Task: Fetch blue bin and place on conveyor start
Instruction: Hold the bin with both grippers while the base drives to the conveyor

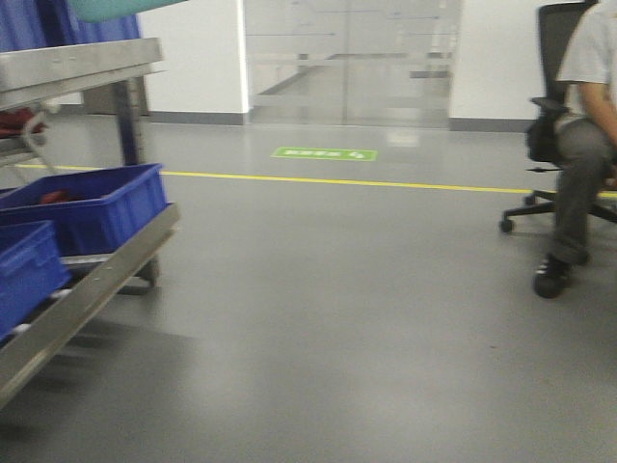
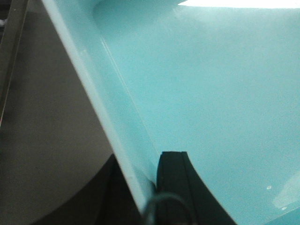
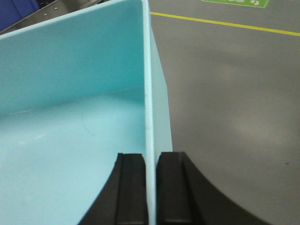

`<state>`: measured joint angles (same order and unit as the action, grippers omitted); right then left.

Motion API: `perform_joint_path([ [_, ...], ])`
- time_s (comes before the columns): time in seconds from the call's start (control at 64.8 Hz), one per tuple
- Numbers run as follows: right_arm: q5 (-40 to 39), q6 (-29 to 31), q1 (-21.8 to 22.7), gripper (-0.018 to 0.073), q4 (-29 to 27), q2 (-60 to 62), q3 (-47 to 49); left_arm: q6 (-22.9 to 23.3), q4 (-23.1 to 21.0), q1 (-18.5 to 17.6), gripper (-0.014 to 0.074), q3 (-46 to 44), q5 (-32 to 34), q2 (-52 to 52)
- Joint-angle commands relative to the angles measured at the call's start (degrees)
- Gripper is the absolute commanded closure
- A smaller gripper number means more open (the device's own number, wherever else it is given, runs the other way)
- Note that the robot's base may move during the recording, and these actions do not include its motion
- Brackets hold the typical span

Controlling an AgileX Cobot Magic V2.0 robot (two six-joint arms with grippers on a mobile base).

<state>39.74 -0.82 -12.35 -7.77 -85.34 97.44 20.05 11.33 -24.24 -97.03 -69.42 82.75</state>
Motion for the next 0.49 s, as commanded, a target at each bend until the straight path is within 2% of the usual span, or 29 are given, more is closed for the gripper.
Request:
perform_joint_path([
  [0.0,-4.71,0.24,0.30,0.0712,0.86,0.71,0.44,-1.85,0.86,0.07,0.0708,-0.38,-0.54,-0.56],
  [0.478,-4.71,0.24,0.30,0.0712,0.86,0.71,0.44,-1.85,0.86,0.07,0.0708,-0.38,-0.54,-0.56],
])
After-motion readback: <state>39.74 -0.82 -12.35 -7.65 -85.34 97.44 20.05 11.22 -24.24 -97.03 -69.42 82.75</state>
